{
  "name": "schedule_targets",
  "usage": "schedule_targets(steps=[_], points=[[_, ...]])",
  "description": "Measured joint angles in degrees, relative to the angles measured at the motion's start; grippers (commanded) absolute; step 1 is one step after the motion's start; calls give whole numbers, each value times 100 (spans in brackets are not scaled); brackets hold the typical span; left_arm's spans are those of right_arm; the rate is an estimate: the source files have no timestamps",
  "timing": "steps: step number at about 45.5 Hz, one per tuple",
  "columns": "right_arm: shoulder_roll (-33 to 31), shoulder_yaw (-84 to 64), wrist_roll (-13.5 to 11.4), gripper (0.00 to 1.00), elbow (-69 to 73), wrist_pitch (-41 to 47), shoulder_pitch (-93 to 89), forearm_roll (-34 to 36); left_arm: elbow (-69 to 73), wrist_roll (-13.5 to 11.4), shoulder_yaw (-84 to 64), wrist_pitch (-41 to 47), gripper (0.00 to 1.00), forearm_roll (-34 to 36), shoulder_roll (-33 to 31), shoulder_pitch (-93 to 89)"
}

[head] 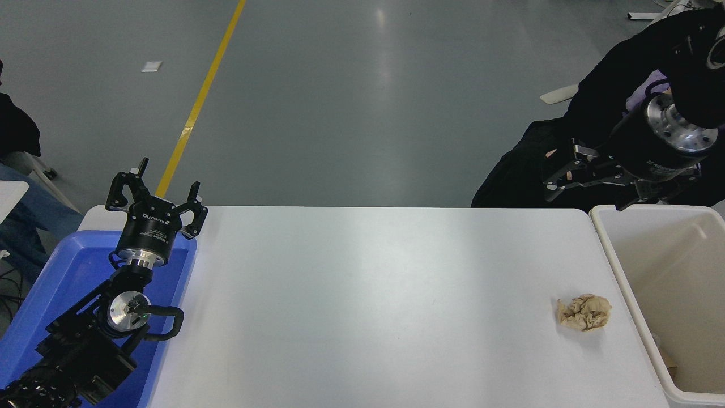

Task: Pick up paper ball place in dustbin

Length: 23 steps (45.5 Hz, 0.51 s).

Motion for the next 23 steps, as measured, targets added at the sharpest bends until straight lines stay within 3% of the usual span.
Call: schedule_targets(steps=[23], points=[[-36, -6, 0, 100, 0, 0, 87, 0, 0, 2, 0, 5, 98, 0, 0, 0]])
